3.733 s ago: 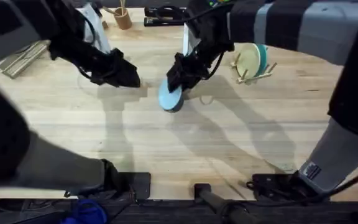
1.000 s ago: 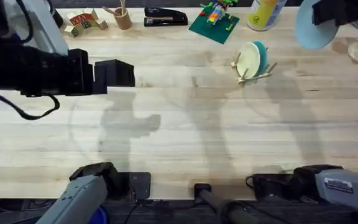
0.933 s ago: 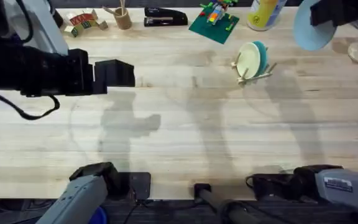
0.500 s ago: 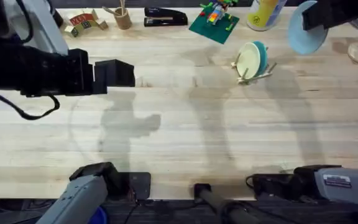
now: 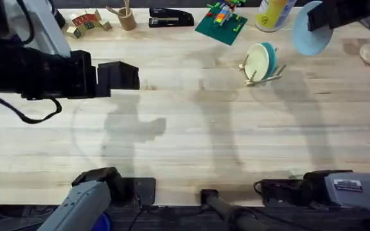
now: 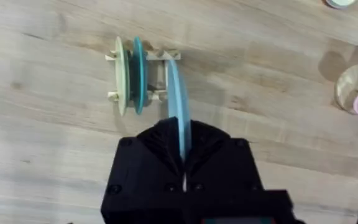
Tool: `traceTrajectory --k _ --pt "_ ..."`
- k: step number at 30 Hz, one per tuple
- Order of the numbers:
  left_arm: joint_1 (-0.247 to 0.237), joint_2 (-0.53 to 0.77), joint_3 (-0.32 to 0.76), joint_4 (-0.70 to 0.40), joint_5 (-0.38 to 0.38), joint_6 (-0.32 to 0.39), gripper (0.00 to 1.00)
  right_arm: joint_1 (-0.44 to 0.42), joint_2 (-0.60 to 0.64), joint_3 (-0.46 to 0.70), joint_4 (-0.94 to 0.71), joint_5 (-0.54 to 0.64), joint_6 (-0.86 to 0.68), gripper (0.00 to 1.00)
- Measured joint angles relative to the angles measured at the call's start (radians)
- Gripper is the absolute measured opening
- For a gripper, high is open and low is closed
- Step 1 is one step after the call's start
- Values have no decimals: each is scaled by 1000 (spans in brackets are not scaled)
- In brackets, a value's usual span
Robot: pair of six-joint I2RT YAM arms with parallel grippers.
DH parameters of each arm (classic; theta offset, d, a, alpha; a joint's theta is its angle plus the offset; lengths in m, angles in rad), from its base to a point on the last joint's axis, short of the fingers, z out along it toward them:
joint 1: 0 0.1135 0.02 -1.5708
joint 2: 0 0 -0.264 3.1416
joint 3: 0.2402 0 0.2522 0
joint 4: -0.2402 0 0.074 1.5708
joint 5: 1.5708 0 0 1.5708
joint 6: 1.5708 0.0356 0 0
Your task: Pick up the plates from the table one by one and place each into a slot on the dish rack.
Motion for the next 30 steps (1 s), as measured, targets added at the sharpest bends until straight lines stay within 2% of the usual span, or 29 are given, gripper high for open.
traceTrajectory --k 30 --pt "0 0 0 0 0 0 995 0 201 0 40 -72 11 30"
